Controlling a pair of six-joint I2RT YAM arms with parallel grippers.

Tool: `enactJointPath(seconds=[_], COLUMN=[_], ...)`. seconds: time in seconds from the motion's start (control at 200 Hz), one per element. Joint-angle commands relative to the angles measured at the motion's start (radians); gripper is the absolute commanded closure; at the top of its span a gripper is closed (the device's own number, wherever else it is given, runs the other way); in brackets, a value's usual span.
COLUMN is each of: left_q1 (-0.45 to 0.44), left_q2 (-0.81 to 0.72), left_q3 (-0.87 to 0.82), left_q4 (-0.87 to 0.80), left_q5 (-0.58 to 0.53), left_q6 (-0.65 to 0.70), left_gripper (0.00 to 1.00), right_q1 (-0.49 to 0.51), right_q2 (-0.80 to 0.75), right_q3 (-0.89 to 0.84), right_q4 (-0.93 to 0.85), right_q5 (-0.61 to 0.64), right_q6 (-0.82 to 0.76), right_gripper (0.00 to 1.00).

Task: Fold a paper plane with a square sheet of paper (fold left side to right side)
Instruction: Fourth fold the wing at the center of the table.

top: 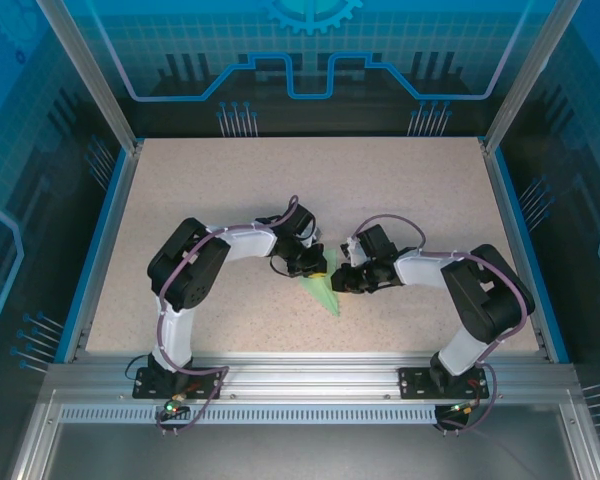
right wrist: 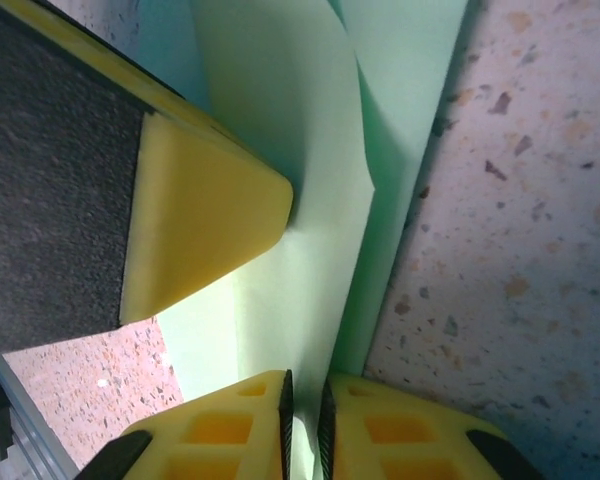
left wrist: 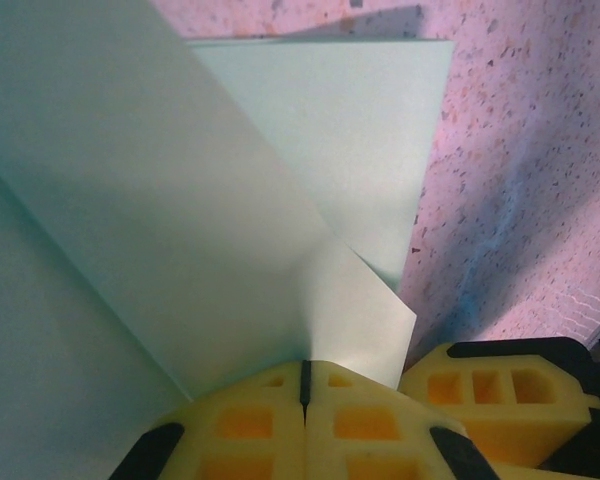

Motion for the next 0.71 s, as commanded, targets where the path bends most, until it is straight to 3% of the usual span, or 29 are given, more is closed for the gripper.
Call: enactJointPath(seconds=[0.0,0.265,0.49,0.7], left_q1=[-0.006,-0.006,-0.006,-0.006], left_q2=[0.040,0.037,0.031,0.026], left_q3=[-0.058,-0.072,-0.074,-0.073], left_q4=[-0.037,-0.032,-0.035,-0.037], left_q5=[-0.048,-0.052,-0.054,-0.056], left_q6=[0.002,0.002,0.004,0.006], left_gripper=[0.97,0.97,0.97,0.97], right_q1=[-0.008,-0.021,0.009,0.072], right_q2=[-0.033,-0.190,-0.174,-0.084], right_q3=[0.021,0.022,-0.028,-0.008], right_q4=[-0.088,-0.170,-0.055,0.026], right_q5=[0.081,0.089,-0.092,-0.149], right_q6=[-0.026,-0.025,0.072,0.121], right_gripper=[0.79,0.65,0.78,0.80])
